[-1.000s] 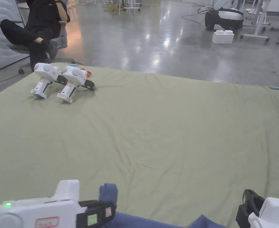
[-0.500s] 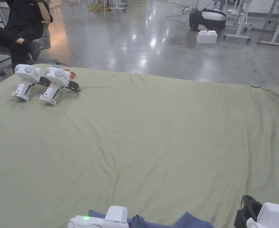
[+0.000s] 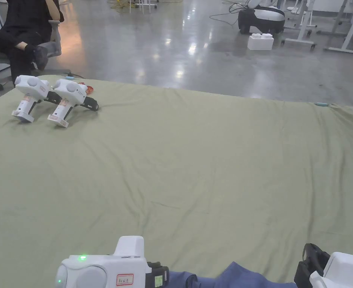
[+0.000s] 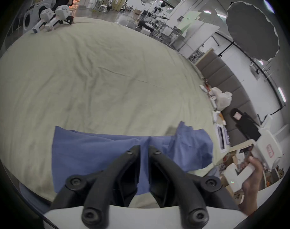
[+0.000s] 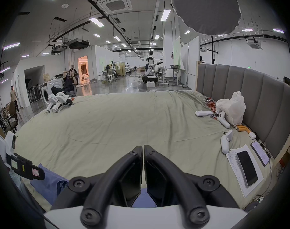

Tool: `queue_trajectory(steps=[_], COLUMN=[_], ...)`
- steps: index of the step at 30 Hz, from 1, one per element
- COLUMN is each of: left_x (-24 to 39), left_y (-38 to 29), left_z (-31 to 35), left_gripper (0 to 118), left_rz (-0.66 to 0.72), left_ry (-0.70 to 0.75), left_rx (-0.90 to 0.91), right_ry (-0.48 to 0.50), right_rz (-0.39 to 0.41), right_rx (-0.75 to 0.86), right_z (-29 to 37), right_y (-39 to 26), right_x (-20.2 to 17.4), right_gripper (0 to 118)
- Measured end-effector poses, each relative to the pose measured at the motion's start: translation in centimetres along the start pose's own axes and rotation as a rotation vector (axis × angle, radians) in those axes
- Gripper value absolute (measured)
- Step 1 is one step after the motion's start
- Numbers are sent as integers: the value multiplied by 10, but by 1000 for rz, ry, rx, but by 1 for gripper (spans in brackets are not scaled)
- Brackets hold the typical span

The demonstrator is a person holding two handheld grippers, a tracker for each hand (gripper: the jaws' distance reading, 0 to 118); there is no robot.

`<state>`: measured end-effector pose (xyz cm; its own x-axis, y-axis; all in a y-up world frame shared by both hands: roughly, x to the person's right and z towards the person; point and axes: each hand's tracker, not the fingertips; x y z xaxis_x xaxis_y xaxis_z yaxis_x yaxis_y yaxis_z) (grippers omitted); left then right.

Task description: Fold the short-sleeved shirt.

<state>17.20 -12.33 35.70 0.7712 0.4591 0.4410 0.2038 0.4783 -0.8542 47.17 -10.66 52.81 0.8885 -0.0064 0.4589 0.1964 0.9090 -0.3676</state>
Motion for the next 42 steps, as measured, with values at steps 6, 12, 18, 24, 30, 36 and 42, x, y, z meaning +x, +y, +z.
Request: queue_trajectory(steps=[6, 12, 18, 24, 30, 36, 42], left_x=[5, 22, 13, -17, -97, -178, -223], left_y=[-16, -32, -36, -21, 2, 3, -17], left_z=[-36, -58, -70, -23, 46, 59, 20], left_gripper=[4, 3, 3, 30, 71, 76, 77], left_rz=[-72, -91, -2, -6, 58, 207, 419], left_ry=[2, -102, -145, -165, -116, -147, -322], left_rx=[-127, -120, -98, -36, 132, 121, -31], right_ry=[-2, -13, -19, -13, 2, 18, 31], right_rz=[0, -2, -4, -4, -1, -6, -12], right_rx=[-3, -11, -18, -11, 13, 21, 9], right_z=[0, 0, 1, 2, 0, -4, -4], right_y=[-2, -4, -5, 0, 5, 10, 9], right_x=[1, 6, 8, 7, 2, -8, -12], right_gripper=[1, 1, 1, 1, 1, 1, 1])
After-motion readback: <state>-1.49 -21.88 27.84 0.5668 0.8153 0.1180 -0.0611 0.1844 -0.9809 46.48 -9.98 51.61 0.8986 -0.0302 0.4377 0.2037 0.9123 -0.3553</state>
